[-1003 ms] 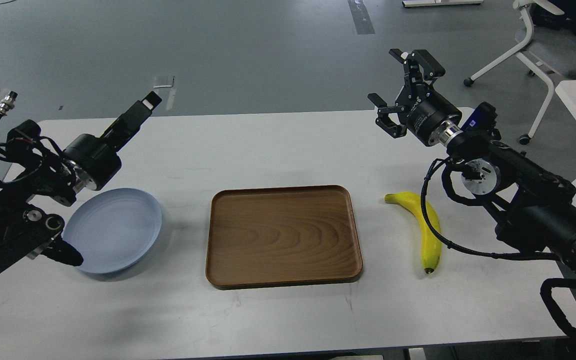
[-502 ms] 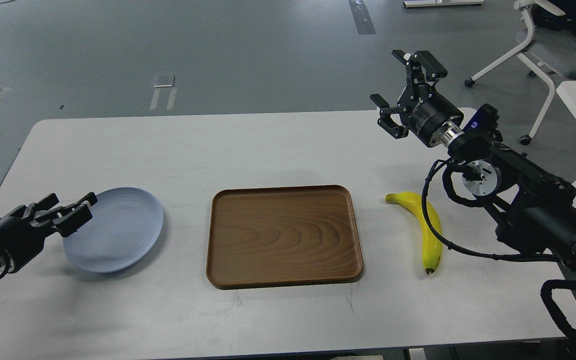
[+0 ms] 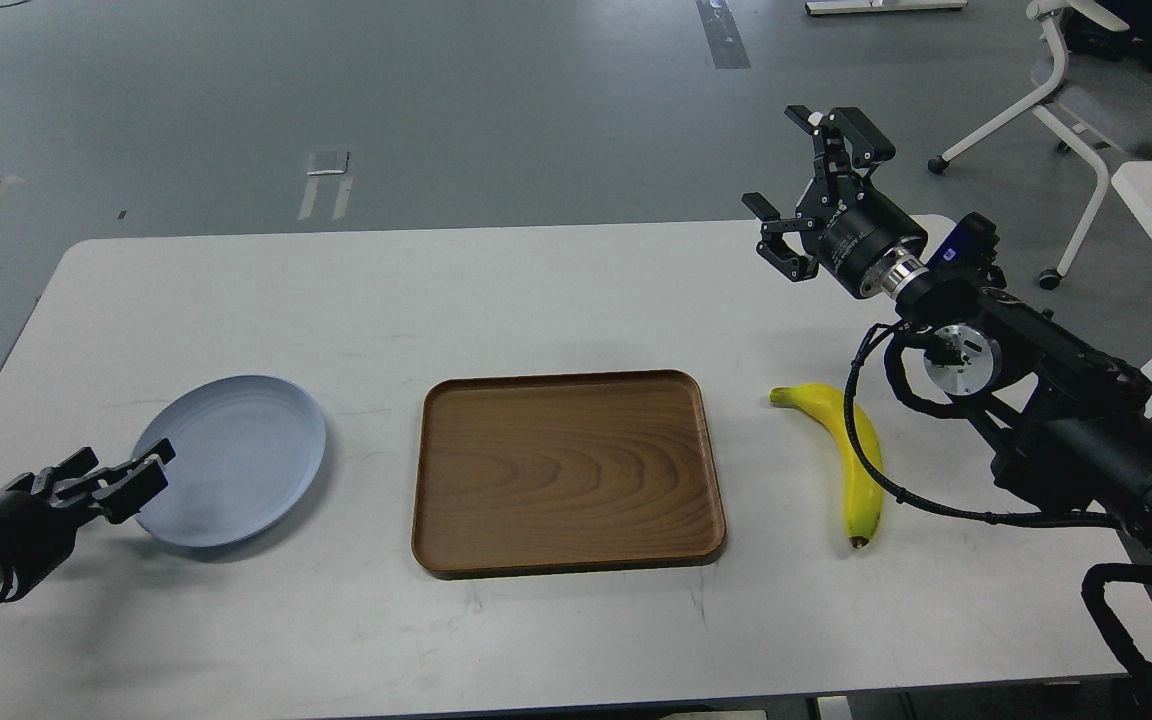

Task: Place banana on plate with both arms
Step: 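Grasp the edge of the light blue plate with the left gripper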

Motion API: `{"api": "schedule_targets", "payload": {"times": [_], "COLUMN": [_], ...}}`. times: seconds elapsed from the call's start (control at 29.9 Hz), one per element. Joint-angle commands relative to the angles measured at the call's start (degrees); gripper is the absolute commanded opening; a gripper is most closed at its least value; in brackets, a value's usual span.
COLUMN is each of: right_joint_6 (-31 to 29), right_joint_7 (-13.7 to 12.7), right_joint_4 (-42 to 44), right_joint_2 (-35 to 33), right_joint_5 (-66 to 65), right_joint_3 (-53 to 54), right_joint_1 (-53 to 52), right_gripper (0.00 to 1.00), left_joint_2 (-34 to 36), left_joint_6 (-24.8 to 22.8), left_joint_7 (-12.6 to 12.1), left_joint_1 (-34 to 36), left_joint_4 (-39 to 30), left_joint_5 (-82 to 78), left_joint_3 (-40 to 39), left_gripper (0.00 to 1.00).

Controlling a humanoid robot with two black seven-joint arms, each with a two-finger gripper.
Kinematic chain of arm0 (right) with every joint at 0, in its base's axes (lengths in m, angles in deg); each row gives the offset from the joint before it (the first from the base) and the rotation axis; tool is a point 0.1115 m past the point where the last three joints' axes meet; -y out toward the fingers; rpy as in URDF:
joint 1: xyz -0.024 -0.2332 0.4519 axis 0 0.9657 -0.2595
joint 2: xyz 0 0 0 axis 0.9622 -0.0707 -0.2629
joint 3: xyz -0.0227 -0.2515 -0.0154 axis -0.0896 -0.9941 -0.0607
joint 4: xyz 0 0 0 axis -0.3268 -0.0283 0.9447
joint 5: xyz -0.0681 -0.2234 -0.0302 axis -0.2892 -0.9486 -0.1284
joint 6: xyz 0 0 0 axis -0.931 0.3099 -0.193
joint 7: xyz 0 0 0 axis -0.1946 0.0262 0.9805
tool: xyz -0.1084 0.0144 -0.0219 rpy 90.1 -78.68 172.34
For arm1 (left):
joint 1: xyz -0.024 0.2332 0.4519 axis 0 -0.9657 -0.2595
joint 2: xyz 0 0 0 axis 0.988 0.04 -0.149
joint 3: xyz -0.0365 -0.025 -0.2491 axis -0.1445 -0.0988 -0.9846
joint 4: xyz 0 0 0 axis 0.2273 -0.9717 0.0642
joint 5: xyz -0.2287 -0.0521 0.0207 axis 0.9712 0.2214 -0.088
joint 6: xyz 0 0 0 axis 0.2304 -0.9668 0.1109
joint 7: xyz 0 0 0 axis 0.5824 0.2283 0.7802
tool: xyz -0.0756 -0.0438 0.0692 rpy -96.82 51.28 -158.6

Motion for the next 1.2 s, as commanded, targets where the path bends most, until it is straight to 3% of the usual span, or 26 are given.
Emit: {"api": "schedule_targets", "payload": {"times": [0.0, 0.2, 0.33, 0.43, 0.5, 0.53, 0.57, 1.07, 1.17], "right_joint_6": [0.4, 0.4, 0.4, 0.4, 0.5, 0.6, 0.7, 1.7, 1.8], "right_joint_7": [0.0, 0.0, 0.0, 0.0, 0.0, 0.0, 0.0, 0.1, 0.1], "right_joint_4": [-0.1, 0.0, 0.1, 0.1, 0.1, 0.1, 0.1, 0.2, 0.2], "right_joint_2": [0.0, 0.0, 0.2, 0.4, 0.5, 0.5, 0.5, 0.4, 0.4], "right_joint_5": [0.0, 0.0, 0.0, 0.0, -0.1, 0.0, -0.1, -0.1, 0.0], "right_joint_3": [-0.1, -0.4, -0.9, -0.9, -0.9, -0.9, -0.9, -0.9, -0.8], "right_joint_1": [0.0, 0.0, 0.5, 0.5, 0.5, 0.5, 0.5, 0.5, 0.5], "right_gripper": [1.0, 1.0, 1.0, 1.0, 1.0, 1.0, 1.0, 1.0, 1.0], "left_joint_2": [-1.5, -3.3, -4.5, -4.5, -4.6, -4.7, -4.8, -5.5, -5.4], "left_joint_6": [-0.2, -0.3, -0.3, -0.6, -1.1, -1.4, -1.5, -0.8, -0.8], "left_joint_7": [0.0, -0.2, 0.0, 0.0, 0.0, 0.0, 0.0, 0.2, 1.7], "left_joint_1": [-0.2, -1.4, -1.5, -1.6, -1.5, -1.5, -1.5, 0.3, 1.9], "left_joint_4": [2.5, 4.9, 6.9, 7.1, 7.2, 7.1, 7.1, 6.9, 6.5], "left_joint_5": [0.6, 0.7, 0.7, 0.7, 0.7, 0.7, 0.7, 0.6, 0.5], "left_joint_3": [0.0, 0.3, 0.4, 0.4, 0.4, 0.4, 0.4, 0.3, 0.3], "left_gripper": [0.98, 0.92, 0.76, 0.35, 0.22, 0.07, 0.0, 0.0, 0.0]}}
